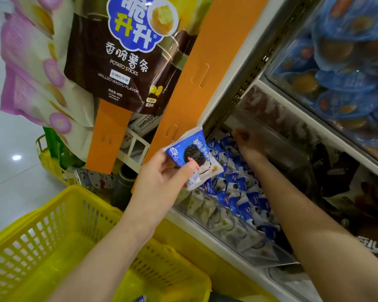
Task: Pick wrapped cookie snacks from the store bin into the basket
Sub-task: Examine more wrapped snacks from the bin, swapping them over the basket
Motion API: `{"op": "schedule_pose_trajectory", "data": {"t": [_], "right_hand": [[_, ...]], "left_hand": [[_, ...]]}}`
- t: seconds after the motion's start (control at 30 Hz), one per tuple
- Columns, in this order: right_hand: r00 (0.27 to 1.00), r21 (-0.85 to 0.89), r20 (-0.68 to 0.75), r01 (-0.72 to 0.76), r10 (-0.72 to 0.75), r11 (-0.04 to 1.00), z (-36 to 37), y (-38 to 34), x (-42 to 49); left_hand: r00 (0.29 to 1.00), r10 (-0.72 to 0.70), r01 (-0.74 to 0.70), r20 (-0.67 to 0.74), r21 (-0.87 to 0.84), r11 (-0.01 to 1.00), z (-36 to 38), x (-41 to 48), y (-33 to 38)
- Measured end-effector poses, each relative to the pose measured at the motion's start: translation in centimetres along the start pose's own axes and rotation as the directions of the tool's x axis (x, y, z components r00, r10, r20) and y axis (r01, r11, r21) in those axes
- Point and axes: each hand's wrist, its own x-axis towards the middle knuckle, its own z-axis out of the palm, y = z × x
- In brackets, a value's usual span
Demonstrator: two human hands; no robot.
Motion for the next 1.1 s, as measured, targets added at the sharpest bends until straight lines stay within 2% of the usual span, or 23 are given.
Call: {"op": "schedule_pose_trajectory", "data": {"t": [0.27,0.47,0.53,0.6,0.7,0.8,0.93,1.1], "right_hand": [[0.985,-0.313,0.174,0.047,0.008,0.949,1.4,1.2,3.6],[0.984,-0.355,0.175,0.039,0.026,0.934,2.0,0.9,3.6],[0.995,-0.326,0.092,0.054,-0.025,0.944,2.0,0.8,3.3],[0.996,-0.252,-0.078,0.032,-0.054,0.967,1.6,0.4,2.3],[0.965,-0.006,-0.24,0.104,-0.103,0.995,0.2,-0.5,-0.4],[0.945,0.203,-0.29,0.214,-0.15,0.955,-1.2,-1.0,-4.2],[0.88,0.133,-0.375,0.363,-0.292,0.922,-3.0,-0.9,-9.1],[0.92,0.2,-0.268,0.345,-0.287,0.917,-4.5,0.0,-11.5]], "left_hand": [[0.998,0.045,-0.046,0.033,0.017,0.999,-0.4,0.7,-0.4],[0.998,0.039,-0.04,0.057,0.008,0.999,-0.5,0.8,-0.5],[0.997,0.031,-0.03,0.071,-0.009,1.0,-0.5,0.8,-0.4],[0.996,0.034,-0.033,0.082,-0.015,0.999,-0.4,0.7,-0.3],[0.994,0.031,-0.028,0.101,-0.034,0.999,-0.2,0.3,-0.1],[0.992,-0.024,0.03,0.126,-0.044,0.999,0.1,-0.2,-0.3],[0.989,-0.045,0.049,0.144,-0.026,0.998,0.5,-1.0,-0.4],[0.991,-0.044,0.047,0.127,-0.021,0.999,0.6,-1.6,-0.2]]}}
